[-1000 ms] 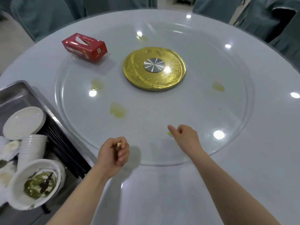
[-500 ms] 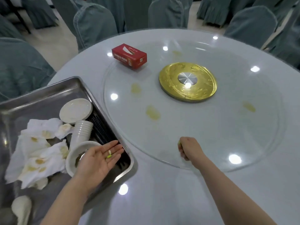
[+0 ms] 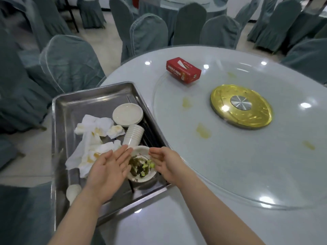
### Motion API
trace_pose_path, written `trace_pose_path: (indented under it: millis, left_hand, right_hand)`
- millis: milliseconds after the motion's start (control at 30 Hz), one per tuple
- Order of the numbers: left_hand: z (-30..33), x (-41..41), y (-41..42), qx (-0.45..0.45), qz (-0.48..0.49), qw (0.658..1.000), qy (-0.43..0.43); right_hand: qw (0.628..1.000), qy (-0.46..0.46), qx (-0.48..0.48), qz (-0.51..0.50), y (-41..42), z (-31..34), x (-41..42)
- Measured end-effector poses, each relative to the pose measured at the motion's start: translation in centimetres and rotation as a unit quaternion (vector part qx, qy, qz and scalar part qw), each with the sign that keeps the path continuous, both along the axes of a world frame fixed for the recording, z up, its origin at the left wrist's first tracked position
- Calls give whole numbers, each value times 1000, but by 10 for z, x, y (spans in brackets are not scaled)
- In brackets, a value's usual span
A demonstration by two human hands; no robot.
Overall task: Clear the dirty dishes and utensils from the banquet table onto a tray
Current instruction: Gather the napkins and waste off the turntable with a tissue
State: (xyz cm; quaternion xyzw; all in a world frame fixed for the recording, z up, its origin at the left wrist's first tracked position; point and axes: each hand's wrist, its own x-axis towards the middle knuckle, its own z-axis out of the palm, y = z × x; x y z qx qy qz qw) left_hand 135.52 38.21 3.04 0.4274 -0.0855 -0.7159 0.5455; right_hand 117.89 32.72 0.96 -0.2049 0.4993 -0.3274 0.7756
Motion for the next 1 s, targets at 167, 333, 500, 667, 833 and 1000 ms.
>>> trace_pose_path:
  millis: [167,333,500,667,833,1000]
  left_hand:
    - [0,19,3,6,9,1000,11]
    - [1,26,-3,2,9,1000,9]
    - [8,20,-16,-4,-14,1000,-5]
    - [16,6,-27,-13,-42,999,-4]
    - [25,-3,-40,-24,-55,998,2]
    - [34,-13,-46,-37,-66,997,-1]
  right_hand:
    - [990,102,-90,-48,3,-8,-17]
    - [846,489,-209,17,19,-42,-83]
    - [811,538,-198,115,40,-68,-135]
    - [825,520,-191,108,50,-59,-166]
    - [807,555,-169,114,66,-60,-198]
    - [745,636,-102,171,70,-55,-237]
